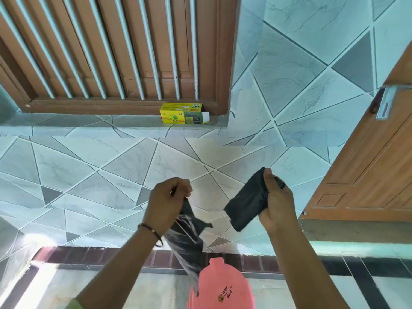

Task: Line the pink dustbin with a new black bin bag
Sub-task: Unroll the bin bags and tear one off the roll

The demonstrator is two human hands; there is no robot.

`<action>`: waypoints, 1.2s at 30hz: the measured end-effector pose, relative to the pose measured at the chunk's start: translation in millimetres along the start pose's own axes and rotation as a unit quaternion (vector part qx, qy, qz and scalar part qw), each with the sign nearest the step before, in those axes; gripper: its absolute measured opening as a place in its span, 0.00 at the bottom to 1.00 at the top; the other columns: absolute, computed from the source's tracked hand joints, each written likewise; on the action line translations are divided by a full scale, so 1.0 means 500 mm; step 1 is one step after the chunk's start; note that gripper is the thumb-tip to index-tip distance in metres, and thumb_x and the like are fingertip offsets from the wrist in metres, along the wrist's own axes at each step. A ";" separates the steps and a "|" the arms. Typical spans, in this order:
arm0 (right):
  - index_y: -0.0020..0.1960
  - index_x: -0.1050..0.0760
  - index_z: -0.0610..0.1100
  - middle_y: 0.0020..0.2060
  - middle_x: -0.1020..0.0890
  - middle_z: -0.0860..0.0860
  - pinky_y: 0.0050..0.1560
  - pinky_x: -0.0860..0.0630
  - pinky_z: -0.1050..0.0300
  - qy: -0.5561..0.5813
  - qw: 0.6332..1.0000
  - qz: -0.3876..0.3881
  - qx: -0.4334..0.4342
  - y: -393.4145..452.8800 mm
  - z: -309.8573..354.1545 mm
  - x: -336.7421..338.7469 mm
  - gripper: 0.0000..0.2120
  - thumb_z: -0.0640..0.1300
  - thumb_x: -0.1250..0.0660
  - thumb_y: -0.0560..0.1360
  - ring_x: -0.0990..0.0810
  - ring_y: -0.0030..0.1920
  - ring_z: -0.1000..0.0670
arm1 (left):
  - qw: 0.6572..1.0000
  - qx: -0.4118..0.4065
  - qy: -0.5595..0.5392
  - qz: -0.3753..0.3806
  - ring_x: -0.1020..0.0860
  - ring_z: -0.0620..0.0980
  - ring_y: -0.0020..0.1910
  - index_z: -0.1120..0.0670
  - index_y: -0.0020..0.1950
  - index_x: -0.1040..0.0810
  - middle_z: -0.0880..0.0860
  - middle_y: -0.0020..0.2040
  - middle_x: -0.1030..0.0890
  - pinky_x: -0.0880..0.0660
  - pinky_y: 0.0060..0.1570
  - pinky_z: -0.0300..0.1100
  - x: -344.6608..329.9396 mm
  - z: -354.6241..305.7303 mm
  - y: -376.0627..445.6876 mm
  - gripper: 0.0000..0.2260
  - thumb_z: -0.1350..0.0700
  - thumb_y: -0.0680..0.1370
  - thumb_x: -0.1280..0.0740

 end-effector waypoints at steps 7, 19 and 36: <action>0.47 0.25 0.42 0.44 0.20 0.45 0.60 0.26 0.43 0.154 0.987 0.009 -0.041 0.003 -0.026 -0.002 0.08 0.46 0.39 0.77 0.21 0.48 0.46 | 0.946 0.100 -0.002 0.308 0.21 0.42 0.40 0.46 0.39 0.20 0.46 0.41 0.15 0.27 0.48 0.37 -0.086 -0.016 -0.061 0.34 0.21 0.60 0.50; 0.46 0.25 0.40 0.37 0.17 0.42 0.33 0.20 0.54 -0.091 0.960 0.218 -0.153 -0.009 -0.042 0.060 0.11 0.43 0.31 0.66 0.18 0.34 0.42 | 0.983 0.151 -0.070 0.081 0.29 0.47 0.29 0.49 0.32 0.23 0.48 0.27 0.27 0.33 0.32 0.36 -0.078 -0.001 -0.059 0.16 0.48 0.78 0.40; 0.42 0.26 0.36 0.32 0.18 0.41 0.28 0.20 0.58 -0.056 0.986 0.153 -0.027 0.101 -0.060 -0.119 0.01 0.33 0.37 0.71 0.20 0.25 0.45 | 0.994 -0.058 0.073 0.055 0.21 0.44 0.51 0.48 0.54 0.22 0.44 0.49 0.18 0.28 0.50 0.29 0.055 0.063 0.232 0.13 0.44 0.76 0.40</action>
Point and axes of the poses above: each hand's wrist, its own y-axis towards the middle knuckle, its own x-axis out of the back of the hand, z = x × y, the point moved 1 cm from there along y, towards the middle knuckle
